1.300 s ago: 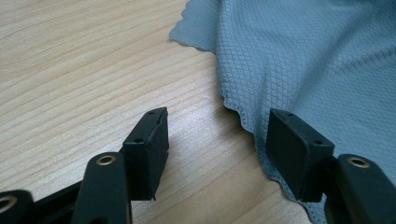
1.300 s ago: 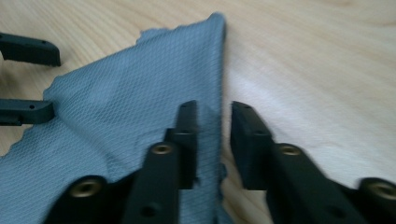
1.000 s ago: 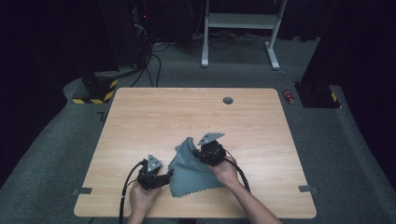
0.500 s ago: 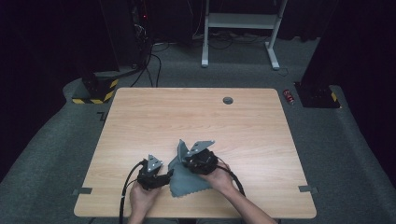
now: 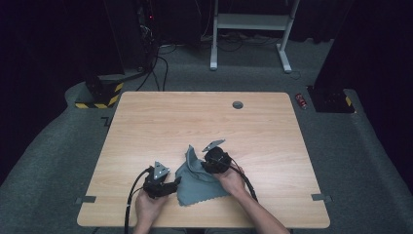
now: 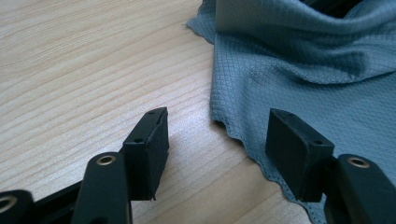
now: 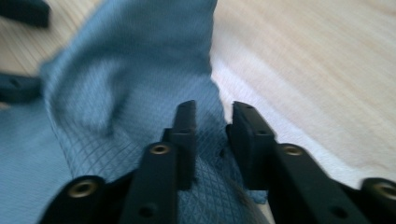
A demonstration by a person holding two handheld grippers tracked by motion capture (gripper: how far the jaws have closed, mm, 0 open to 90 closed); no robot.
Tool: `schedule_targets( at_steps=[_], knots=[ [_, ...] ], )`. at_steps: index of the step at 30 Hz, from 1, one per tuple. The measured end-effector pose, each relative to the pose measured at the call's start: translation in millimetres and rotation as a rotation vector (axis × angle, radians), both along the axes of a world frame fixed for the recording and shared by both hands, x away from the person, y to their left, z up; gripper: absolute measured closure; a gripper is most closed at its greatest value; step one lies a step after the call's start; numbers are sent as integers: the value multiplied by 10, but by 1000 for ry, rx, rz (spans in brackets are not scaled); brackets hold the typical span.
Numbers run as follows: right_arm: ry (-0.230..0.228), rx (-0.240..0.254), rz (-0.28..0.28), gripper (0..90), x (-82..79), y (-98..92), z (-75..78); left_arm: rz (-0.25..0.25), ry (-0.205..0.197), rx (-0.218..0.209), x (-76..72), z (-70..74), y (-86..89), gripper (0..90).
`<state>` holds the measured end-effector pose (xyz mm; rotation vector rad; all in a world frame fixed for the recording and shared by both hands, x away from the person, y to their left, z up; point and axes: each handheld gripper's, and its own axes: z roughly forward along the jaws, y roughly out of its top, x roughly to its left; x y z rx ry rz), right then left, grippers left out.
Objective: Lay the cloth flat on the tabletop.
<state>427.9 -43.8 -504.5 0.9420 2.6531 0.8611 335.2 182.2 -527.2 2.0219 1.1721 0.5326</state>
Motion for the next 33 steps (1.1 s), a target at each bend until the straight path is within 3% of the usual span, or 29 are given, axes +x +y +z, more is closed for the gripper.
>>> schedule_targets(
  at_steps=[2,5,7,11,15,19,24,26,29,33],
  knots=[
    [-16,-16,19,872,-4,6,7,0,1,-1,0,0,-1,397],
    [-49,-42,30,893,-25,-8,27,0,0,0,0,0,-1,397],
    [-72,-25,25,895,-22,-54,73,0,-1,1,1,0,0,397],
    [-105,22,-21,897,-1,-207,206,0,1,-1,-1,0,-1,397],
    [-152,10,-49,897,49,-332,316,0,1,-1,0,0,-1,397],
    [-181,23,-118,897,131,-498,379,-1,1,-1,0,-1,-1,397],
    [-156,-4,-205,880,275,-690,282,0,0,-1,0,-1,-1,397],
    [-144,9,-226,818,278,-743,247,0,0,-1,0,-1,-2,397],
    [-141,44,-232,768,233,-807,254,0,0,-1,0,-1,-2,397],
    [-118,39,-235,709,200,-857,205,1,0,-1,0,-1,-2,397]
  ],
)
